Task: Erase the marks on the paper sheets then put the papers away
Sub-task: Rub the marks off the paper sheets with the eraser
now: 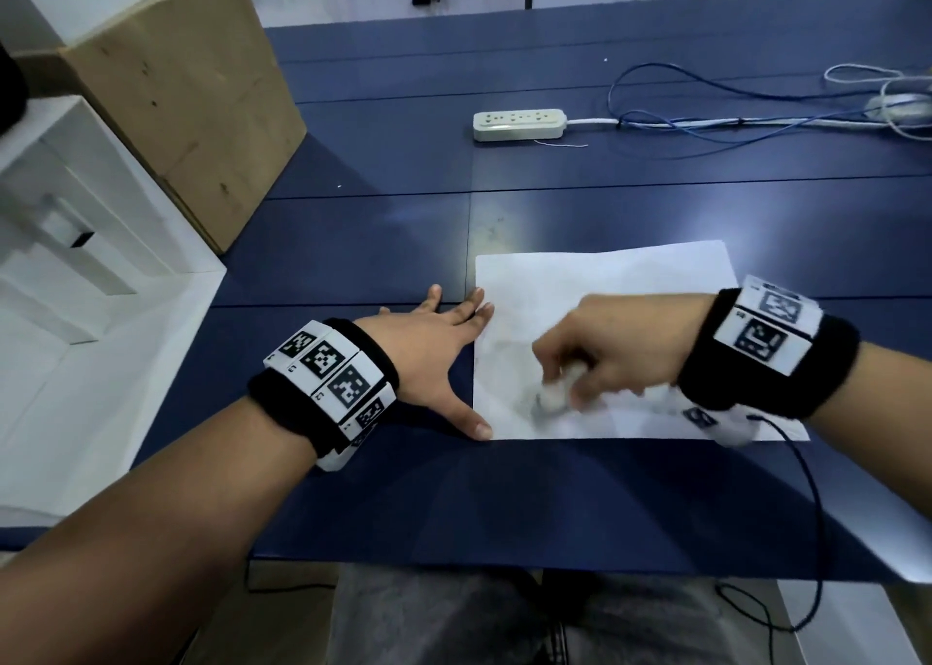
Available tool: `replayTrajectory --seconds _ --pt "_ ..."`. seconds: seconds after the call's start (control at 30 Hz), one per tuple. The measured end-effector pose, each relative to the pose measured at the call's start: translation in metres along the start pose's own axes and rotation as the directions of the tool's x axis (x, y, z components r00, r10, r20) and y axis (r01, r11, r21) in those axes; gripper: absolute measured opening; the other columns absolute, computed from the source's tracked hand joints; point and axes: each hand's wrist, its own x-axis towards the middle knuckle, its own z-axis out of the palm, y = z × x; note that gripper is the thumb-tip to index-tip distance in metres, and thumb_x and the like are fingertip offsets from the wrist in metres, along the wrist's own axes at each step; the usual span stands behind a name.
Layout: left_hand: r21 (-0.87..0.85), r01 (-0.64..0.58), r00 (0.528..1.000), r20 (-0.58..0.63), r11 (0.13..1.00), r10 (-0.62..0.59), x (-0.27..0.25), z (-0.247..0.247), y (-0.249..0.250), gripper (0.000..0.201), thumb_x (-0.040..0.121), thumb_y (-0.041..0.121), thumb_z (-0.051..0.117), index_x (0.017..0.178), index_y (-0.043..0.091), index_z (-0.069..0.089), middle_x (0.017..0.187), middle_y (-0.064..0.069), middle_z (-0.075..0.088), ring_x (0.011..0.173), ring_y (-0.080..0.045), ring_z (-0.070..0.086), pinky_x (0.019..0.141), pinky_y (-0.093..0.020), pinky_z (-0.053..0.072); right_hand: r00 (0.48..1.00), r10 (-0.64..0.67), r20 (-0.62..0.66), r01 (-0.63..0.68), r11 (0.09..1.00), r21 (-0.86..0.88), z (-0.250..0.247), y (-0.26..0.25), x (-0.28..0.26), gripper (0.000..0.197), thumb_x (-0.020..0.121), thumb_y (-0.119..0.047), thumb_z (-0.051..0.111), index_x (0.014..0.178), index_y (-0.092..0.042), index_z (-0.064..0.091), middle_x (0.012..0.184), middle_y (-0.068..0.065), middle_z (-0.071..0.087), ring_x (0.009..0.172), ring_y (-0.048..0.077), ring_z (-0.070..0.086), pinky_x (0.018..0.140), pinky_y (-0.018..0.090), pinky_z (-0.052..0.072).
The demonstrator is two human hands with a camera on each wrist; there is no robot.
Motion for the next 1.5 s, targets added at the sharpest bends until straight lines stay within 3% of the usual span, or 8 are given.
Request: replayTrajectory --seconds 0.07,0.3,0.5,0.7,0.93,1.07,1.3,1.5 --pt "0.004 0.004 1.0 0.0 1.0 -0.004 0.0 0.0 0.0 0.142 0.052 0.09 0.062 0.152 0.033 -0.02 0.154 0.022 -0.032 0.148 -0.028 -0.021 0.109 -0.073 0.017 0.997 -0.027 0.07 0.027 1.0 0.002 0.006 -0.004 -0.001 0.016 0.08 -0.021 0.076 0.092 -0.022 0.065 0.069 0.0 0.065 0.05 0.016 0.058 0.044 0.03 0.053" --pt "0.019 0.006 1.0 -0.001 1.0 -0.006 0.0 -0.001 0.001 0.141 0.052 0.092 0.061 0.153 0.033 -0.018 0.155 0.022 -0.031 0.148 -0.028 -0.021 0.109 -0.072 0.019 0.945 0.129 -0.301 -0.162 0.983 -0.087 -0.017 0.017 0.019 0.022 0.076 -0.042 0.064 0.087 -0.024 0.058 0.067 -0.008 0.062 0.059 0.024 0.066 0.063 0.041 0.059" --pt "0.011 0.007 1.0 -0.009 1.0 -0.007 0.001 0.001 0.0 0.143 0.051 0.091 0.061 0.153 0.033 -0.02 0.155 0.021 -0.031 0.148 -0.028 -0.02 0.11 -0.072 0.019 0.999 -0.023 0.027 0.025 0.997 -0.078 0.003 -0.006 0.001 0.017 0.078 -0.023 0.074 0.079 -0.033 0.061 0.079 -0.007 0.073 0.074 0.006 0.061 0.069 0.025 0.049" --pt "0.013 0.001 1.0 -0.017 1.0 -0.001 0.001 0.001 0.0 0.143 0.049 0.093 0.06 0.153 0.034 -0.018 0.156 0.022 -0.03 0.148 -0.028 -0.019 0.109 -0.072 0.02 0.923 0.166 -0.346 -0.214 0.971 -0.105 -0.022 0.01 0.018 0.016 0.084 -0.033 0.065 0.094 -0.021 0.063 0.067 -0.012 0.058 0.065 0.004 0.052 0.064 0.029 0.044" --pt "0.014 0.0 1.0 -0.026 1.0 0.0 0.002 0.001 -0.001 0.143 0.05 0.092 0.061 0.153 0.033 -0.018 0.156 0.021 -0.03 0.148 -0.029 -0.019 0.109 -0.072 0.021 1.0 -0.017 -0.004 0.017 0.994 -0.105 -0.002 -0.006 0.003 0.013 0.082 -0.031 0.075 0.079 -0.029 0.062 0.071 -0.005 0.072 0.066 0.009 0.061 0.058 0.019 0.05" --pt "0.016 0.002 1.0 -0.026 1.0 -0.002 0.002 0.001 -0.001 0.143 0.048 0.094 0.06 0.153 0.034 -0.018 0.156 0.022 -0.029 0.149 -0.028 -0.018 0.109 -0.071 0.023 0.974 0.126 -0.186 -0.153 0.979 -0.136 -0.018 0.005 0.019 0.026 0.072 -0.044 0.07 0.092 -0.026 0.068 0.067 -0.011 0.065 0.075 0.016 0.062 0.072 0.038 0.057" --pt "0.006 -0.002 0.999 -0.039 1.0 0.002 0.002 0.001 -0.001 0.143 0.049 0.092 0.061 0.153 0.034 -0.018 0.156 0.021 -0.029 0.148 -0.029 -0.019 0.11 -0.071 0.021 0.981 -0.024 -0.191 -0.007 0.987 -0.162 -0.007 0.003 0.005 0.014 0.084 -0.036 0.073 0.093 -0.027 0.067 0.064 -0.01 0.061 0.063 -0.006 0.053 0.06 0.012 0.039" --pt "-0.026 -0.017 0.997 -0.079 1.0 0.015 0.003 0.002 -0.001 0.135 0.046 0.09 0.066 0.151 0.045 -0.006 0.16 0.021 -0.02 0.15 -0.03 -0.013 0.106 -0.071 0.027 0.947 0.07 -0.314 -0.137 0.97 -0.198 -0.014 0.013 0.014 0.022 0.084 -0.039 0.067 0.1 -0.023 0.067 0.067 -0.015 0.055 0.069 0.005 0.05 0.071 0.028 0.044"
